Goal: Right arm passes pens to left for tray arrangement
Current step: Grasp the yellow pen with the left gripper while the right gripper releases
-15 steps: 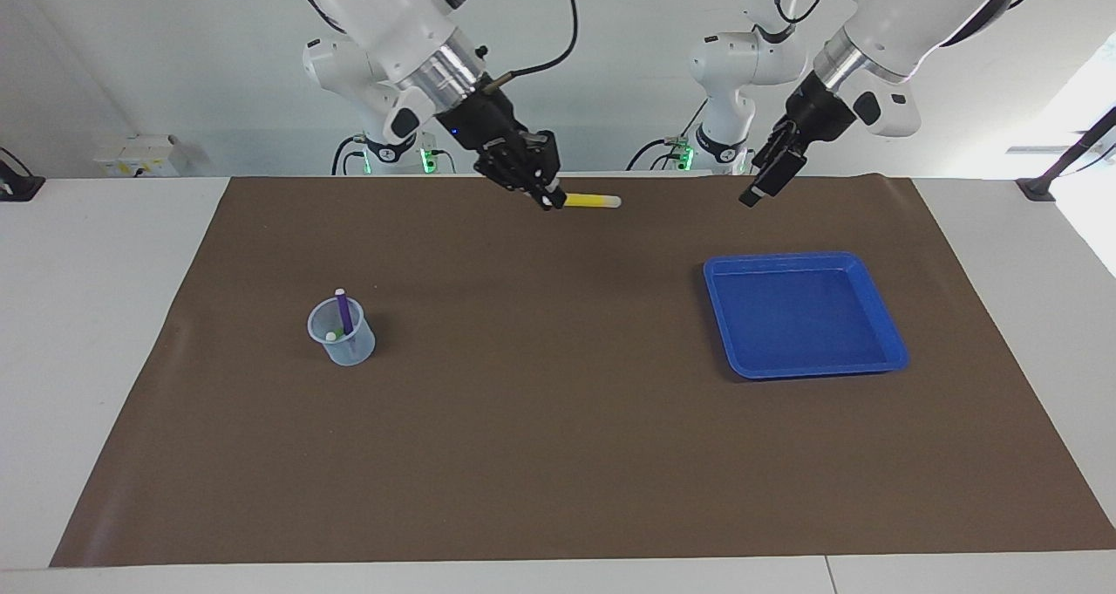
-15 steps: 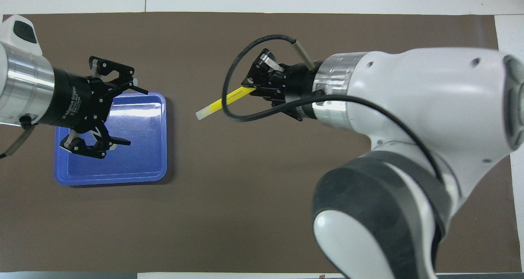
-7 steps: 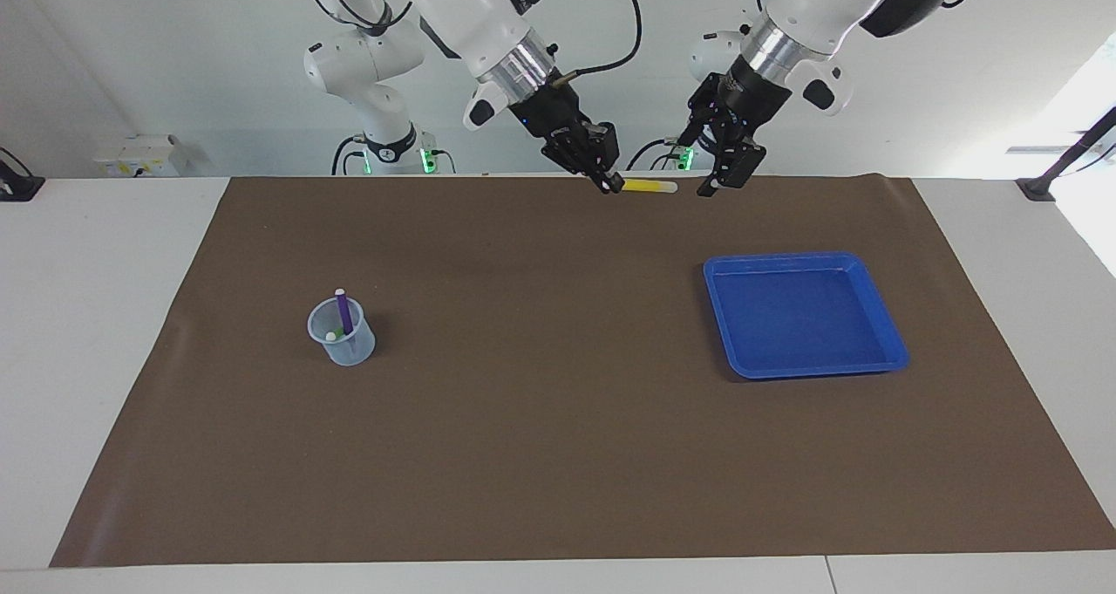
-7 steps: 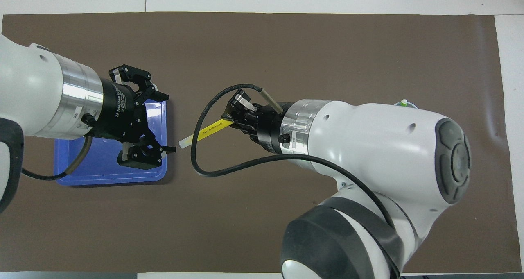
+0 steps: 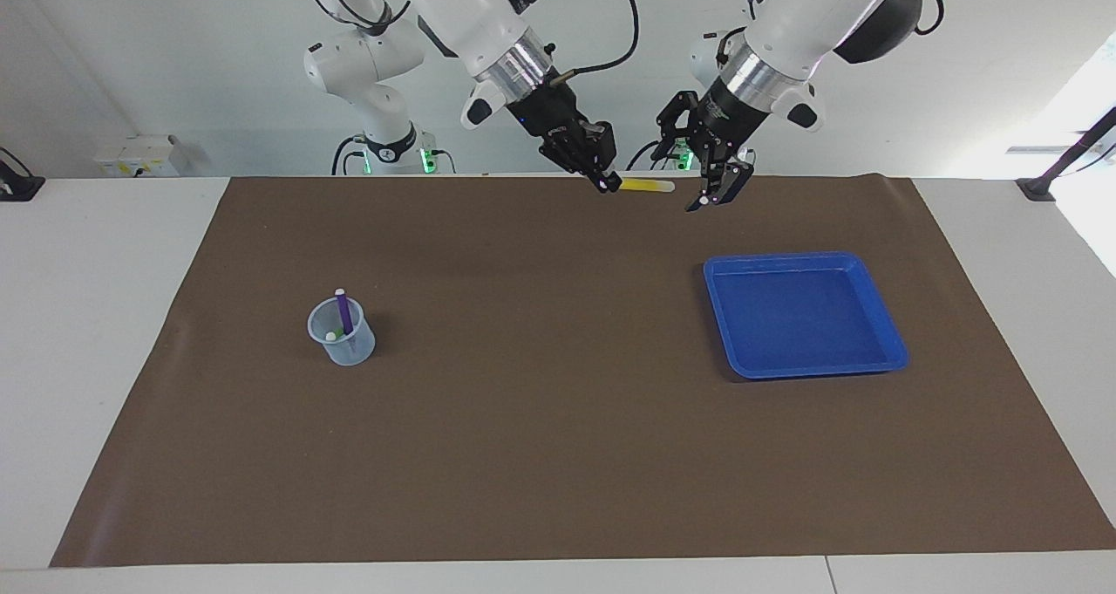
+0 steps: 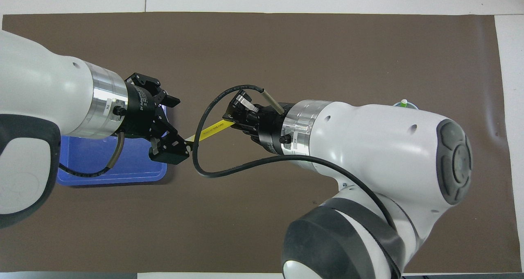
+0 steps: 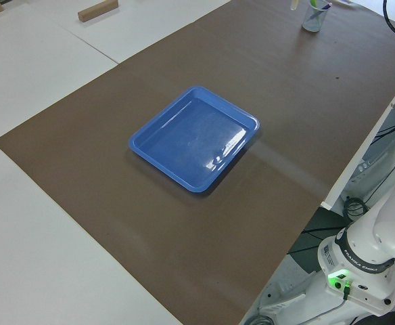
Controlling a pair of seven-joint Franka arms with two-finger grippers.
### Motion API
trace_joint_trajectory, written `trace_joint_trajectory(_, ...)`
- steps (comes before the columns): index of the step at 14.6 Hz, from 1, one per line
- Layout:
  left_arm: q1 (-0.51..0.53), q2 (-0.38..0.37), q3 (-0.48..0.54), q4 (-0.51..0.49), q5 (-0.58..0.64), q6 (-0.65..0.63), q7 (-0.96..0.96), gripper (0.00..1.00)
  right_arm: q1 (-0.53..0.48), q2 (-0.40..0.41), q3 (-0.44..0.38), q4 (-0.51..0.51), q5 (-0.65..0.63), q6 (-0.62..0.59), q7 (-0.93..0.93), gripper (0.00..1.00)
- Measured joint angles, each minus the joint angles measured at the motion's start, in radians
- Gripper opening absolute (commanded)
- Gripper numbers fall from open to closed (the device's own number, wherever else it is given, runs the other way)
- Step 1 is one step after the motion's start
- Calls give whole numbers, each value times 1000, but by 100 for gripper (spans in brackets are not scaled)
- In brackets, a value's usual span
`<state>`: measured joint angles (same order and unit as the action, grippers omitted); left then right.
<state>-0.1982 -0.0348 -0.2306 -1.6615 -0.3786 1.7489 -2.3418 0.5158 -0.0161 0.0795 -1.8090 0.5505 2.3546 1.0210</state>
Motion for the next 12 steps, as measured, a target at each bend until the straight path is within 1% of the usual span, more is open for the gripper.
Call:
trace_joint_trajectory(5,-44,-10,-6,-33,-13,22,26,100,0,0,-2,0,0,0,0,0)
trace_joint_trajectory(6,-50,-13,-6,-37,-14,23,27,98,0,0,-3,0,0,0,0,0)
trace_joint_trajectory(8,-54,-17,-6,-40,-15,26,27,87,0,0,-4,0,0,0,0,0)
trace_joint_trajectory(10,-54,-18,-3,-41,-15,34,27,73,0,0,-5,0,0,0,-1,0)
trace_joint_trajectory(12,-54,-18,-2,-42,-15,45,27,72,0,0,-5,0,0,0,-1,0)
